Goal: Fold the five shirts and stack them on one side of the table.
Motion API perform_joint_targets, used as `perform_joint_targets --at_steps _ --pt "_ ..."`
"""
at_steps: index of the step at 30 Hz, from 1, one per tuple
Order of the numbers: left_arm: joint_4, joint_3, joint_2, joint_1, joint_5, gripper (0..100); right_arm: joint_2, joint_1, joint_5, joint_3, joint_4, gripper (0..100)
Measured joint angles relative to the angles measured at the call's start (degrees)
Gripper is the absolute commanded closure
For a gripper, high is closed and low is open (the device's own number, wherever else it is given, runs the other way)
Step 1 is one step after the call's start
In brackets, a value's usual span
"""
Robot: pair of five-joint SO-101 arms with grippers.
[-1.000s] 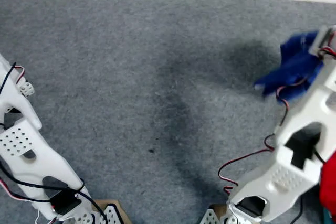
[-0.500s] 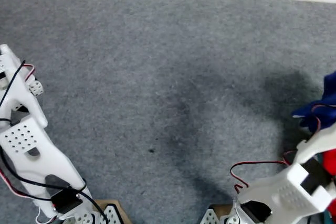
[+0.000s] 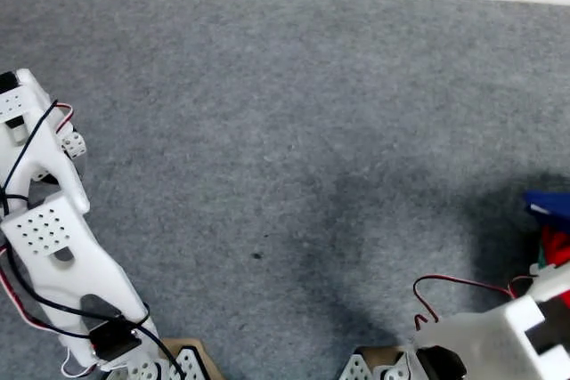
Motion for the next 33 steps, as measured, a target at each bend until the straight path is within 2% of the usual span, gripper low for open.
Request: perform_joint_targets --at_steps 12,19,22,26,33 --pt "0.00 0.00 0.00 1.67 -0.09 93 -26.37 5.80 16.88 34.90 -1.58 99.1" --pt "0.00 0.00 0.00 1.67 -0.09 93 -37.45 12.92 20.66 58.64 -17.05 99.1" --pt "0.00 0.00 0.00 1.67 -0.09 93 -38.95 16.00 21.01 67.52 -25.49 99.1" --pt "0.00 0.00 0.00 1.67 -0.09 93 -39.21 20.66 25.32 77.01 -33.49 99.1" --pt "0.00 0.00 0.00 3.08 -0.09 93 -39.21 22.33 29.71 90.11 -42.99 99.1"
